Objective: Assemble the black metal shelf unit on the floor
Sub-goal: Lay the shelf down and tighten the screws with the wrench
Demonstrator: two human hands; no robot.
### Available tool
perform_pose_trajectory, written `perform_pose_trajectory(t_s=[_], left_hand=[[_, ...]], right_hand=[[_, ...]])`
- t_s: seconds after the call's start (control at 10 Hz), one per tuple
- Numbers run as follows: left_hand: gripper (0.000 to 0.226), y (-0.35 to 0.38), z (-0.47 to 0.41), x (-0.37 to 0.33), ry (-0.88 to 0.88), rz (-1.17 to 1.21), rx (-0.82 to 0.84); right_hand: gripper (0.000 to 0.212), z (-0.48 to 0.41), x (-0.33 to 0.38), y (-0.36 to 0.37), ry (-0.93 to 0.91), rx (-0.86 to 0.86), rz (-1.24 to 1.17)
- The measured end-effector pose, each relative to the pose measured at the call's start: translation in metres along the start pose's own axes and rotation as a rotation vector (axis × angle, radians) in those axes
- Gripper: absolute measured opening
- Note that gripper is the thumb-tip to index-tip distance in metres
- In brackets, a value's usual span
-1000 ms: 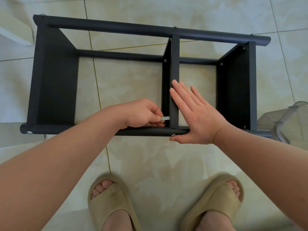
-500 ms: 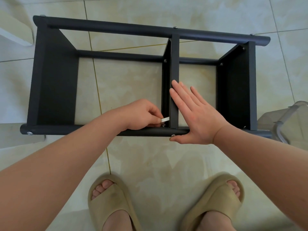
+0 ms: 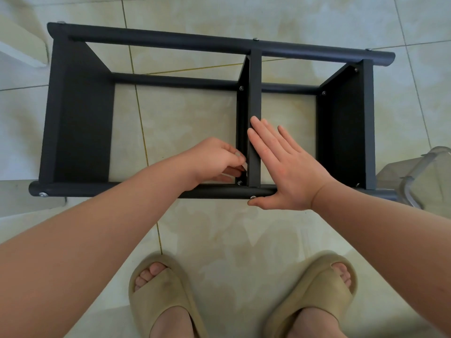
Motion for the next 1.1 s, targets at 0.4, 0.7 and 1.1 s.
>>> perform_pose_trajectory(t_s=[0.4, 0.7, 1.1], left_hand=[[0.003, 0.0001, -0.0048, -0.0004, -0.018, 0.130, -0.153], [0.004, -0.0007, -0.0019, 0.0001, -0.054, 0.105, -0.110], [0.016, 0.0077, -0.0017, 0.0001, -0.143, 0.109, -0.117]], right_hand=[[0.122, -0.0001, 0.0002, -0.0006, 0.003, -0.007, -0.011], [0.122, 0.0001, -0.0003, 0.0008, -0.001, -0.024, -0.009], [0.121, 0.0003, -0.0001, 0.0000, -0.002, -0.019, -0.007]])
Point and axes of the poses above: each hand's wrist, its own z-axis away from the middle knuckle, its own y-axis out of the palm, x = y × z, the point moved 4 cm from there along -z, towards the middle knuckle, and after that the axes turned 10 degrees about -x, right-handed, at the moved point
